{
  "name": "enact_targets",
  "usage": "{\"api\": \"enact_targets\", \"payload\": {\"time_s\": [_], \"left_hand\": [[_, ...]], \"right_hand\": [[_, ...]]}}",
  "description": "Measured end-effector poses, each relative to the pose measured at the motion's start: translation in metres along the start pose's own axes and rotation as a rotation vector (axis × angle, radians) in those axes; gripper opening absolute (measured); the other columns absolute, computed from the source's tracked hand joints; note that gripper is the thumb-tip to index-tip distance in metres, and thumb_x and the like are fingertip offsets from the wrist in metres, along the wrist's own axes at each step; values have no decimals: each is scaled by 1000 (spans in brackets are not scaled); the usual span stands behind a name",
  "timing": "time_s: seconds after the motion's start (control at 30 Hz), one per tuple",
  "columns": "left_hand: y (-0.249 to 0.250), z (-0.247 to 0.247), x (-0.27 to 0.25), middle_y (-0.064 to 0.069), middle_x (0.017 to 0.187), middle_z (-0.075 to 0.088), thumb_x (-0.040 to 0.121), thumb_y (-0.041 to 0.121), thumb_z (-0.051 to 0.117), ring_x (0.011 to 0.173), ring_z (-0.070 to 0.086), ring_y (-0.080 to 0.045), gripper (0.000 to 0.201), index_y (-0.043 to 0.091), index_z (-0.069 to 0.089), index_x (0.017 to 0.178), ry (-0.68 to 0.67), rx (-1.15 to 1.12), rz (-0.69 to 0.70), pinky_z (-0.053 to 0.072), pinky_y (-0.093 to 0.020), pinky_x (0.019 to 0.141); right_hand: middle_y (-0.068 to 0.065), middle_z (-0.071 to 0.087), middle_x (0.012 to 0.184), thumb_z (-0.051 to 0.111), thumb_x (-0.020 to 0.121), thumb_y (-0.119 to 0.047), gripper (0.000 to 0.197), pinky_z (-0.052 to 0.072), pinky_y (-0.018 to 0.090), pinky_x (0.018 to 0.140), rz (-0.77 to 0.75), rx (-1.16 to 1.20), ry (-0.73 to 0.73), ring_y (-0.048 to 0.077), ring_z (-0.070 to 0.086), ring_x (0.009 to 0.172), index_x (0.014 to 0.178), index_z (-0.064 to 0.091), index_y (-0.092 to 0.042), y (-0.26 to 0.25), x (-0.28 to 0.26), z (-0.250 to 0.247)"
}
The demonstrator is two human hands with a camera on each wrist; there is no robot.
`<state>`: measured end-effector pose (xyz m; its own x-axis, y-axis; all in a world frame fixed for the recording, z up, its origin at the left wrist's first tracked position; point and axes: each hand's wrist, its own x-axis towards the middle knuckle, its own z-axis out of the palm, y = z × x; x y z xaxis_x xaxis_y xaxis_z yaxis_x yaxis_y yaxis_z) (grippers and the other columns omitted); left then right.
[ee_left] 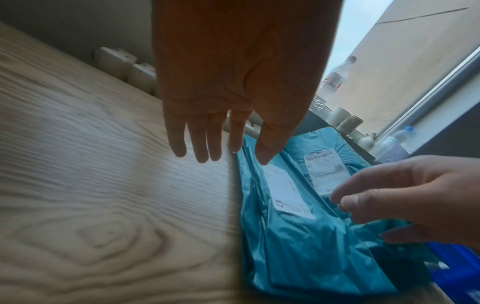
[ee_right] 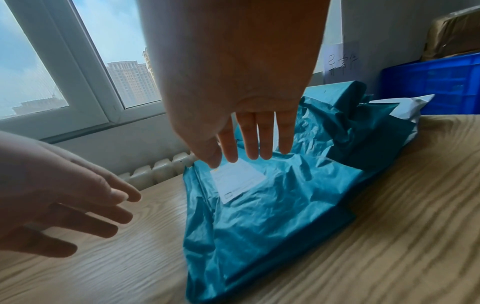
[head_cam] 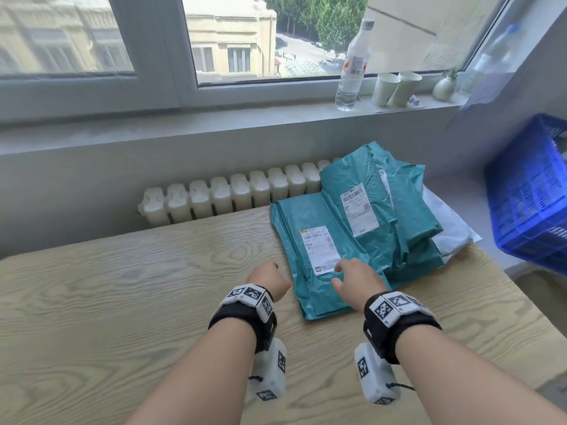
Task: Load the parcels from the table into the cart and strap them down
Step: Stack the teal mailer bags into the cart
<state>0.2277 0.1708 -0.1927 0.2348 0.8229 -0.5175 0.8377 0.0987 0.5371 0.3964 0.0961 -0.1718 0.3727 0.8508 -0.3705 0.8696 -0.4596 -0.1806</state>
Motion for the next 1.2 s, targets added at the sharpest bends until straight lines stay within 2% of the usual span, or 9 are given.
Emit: {"api": "enact_targets", "payload": {"time_s": [0.3, 0.47, 0.57, 0.7, 0.77, 0.97, 1.1, 1.13, 1.2], "left_hand": [[30, 27, 49, -14, 136, 53, 88, 21, 60, 124, 52, -29, 52, 5, 44, 134, 31, -131, -157, 41, -33, 100], [36, 45, 72, -12, 121, 62, 81, 23, 62, 111, 59, -31, 50, 8, 46, 126, 64, -224, -237, 48, -39, 95], [39, 50, 82, -11, 116, 65, 77, 25, 62, 106, 62, -31, 50, 10, 47, 123, 100, -284, -269, 50, -39, 93], [44, 52, 85, -11, 123, 60, 83, 21, 65, 111, 59, -29, 58, 7, 38, 132, 108, -380, -315, 48, -37, 96], [41, 55, 85, -11, 123, 59, 84, 23, 66, 110, 59, -29, 58, 6, 37, 132, 107, -408, -329, 48, -35, 92], [22, 63, 82, -4, 112, 68, 74, 36, 75, 99, 65, -23, 52, 12, 60, 117, 87, -416, -333, 53, -37, 90], [19, 59, 75, 3, 104, 68, 74, 21, 81, 96, 66, -20, 35, 10, 63, 102, 31, -524, -370, 52, -28, 88], [21, 58, 74, 2, 103, 68, 73, 17, 82, 98, 66, -21, 35, 9, 62, 101, -1, -567, -377, 51, -29, 89], [24, 57, 74, -4, 107, 71, 63, 14, 83, 99, 68, -25, 53, 4, 63, 110, -41, -670, -378, 53, -37, 93]], "right_hand": [[12, 45, 135, 54, 93, -30, 43, 38, 36, 101, -18, 81, -25, 31, 47, 124, 133, 49, -16, 38, 68, -13], [14, 45, 138, 53, 94, -29, 48, 39, 35, 100, 2, 148, -97, 31, 48, 124, 139, 42, -15, 52, 96, -9], [13, 50, 135, 54, 94, -30, 52, 40, 34, 97, 10, 188, -120, 31, 49, 123, 141, 39, -14, 54, 105, -4], [10, 58, 128, 56, 92, -34, 57, 42, 34, 94, 12, 274, -176, 29, 53, 119, 142, 35, -16, 52, 110, 2], [8, 58, 127, 59, 91, -35, 61, 44, 34, 95, 20, 327, -190, 27, 55, 117, 143, 35, -17, 51, 112, 5], [8, 58, 129, 62, 87, -42, 63, 45, 36, 99, 70, 404, -251, 26, 56, 118, 140, 42, -13, 57, 118, 12], [7, 68, 105, 61, 86, -42, 39, 54, 38, 85, 32, 362, -287, 28, 65, 93, 111, 59, -12, 59, 118, 18], [6, 68, 105, 61, 86, -42, 38, 53, 35, 84, 26, 339, -291, 26, 65, 93, 110, 61, -12, 59, 117, 18], [4, 64, 118, 59, 89, -41, 42, 46, 30, 87, 28, 282, -289, 24, 61, 108, 121, 58, -13, 58, 114, 17]]}}
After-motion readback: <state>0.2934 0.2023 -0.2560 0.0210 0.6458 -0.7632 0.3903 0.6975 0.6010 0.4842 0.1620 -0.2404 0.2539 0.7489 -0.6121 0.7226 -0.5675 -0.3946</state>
